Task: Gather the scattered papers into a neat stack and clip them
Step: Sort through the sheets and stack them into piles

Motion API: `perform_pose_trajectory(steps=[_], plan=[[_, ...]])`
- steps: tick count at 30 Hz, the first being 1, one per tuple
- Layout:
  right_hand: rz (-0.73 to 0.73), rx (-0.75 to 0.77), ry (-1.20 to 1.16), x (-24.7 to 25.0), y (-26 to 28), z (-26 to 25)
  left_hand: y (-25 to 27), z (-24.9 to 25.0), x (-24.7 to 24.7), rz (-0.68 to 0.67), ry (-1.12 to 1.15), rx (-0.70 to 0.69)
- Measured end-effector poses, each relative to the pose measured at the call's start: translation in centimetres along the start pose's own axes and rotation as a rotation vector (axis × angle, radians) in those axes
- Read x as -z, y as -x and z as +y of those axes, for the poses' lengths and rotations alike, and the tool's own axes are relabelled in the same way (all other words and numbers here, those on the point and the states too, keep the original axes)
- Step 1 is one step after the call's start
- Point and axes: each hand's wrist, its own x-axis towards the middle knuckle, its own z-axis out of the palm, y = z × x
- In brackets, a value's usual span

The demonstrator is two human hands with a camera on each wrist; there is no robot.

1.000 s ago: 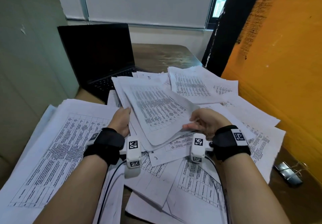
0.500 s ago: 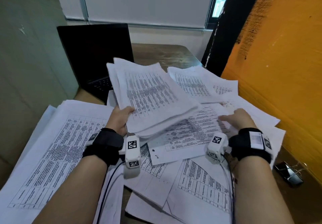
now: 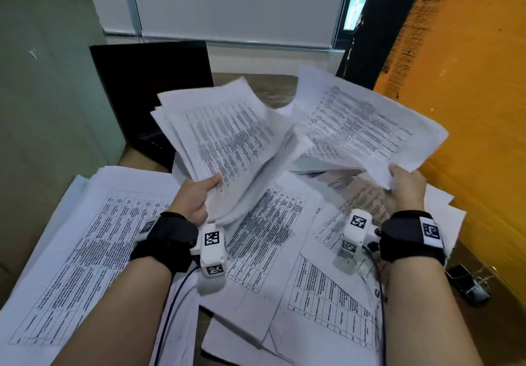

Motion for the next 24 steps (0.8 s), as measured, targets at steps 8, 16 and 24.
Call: perform_pose_trajectory(steps=[8,16,24], plan=[[-0.344,-0.230,-0.099,-4.8,2.5,1.4,0.4,-0.3,-0.3,-0.002,-0.229,0.093],[-0.792,-0.410,0.267,-8.2,9.1,2.9,0.3,-0.2,-0.6,0.050,-0.135,0.018],[-0.640,-0.226,0.308,-8.6,8.5,2.5,0.3,-0.4,-0.6,0.033,-0.242,0.004]])
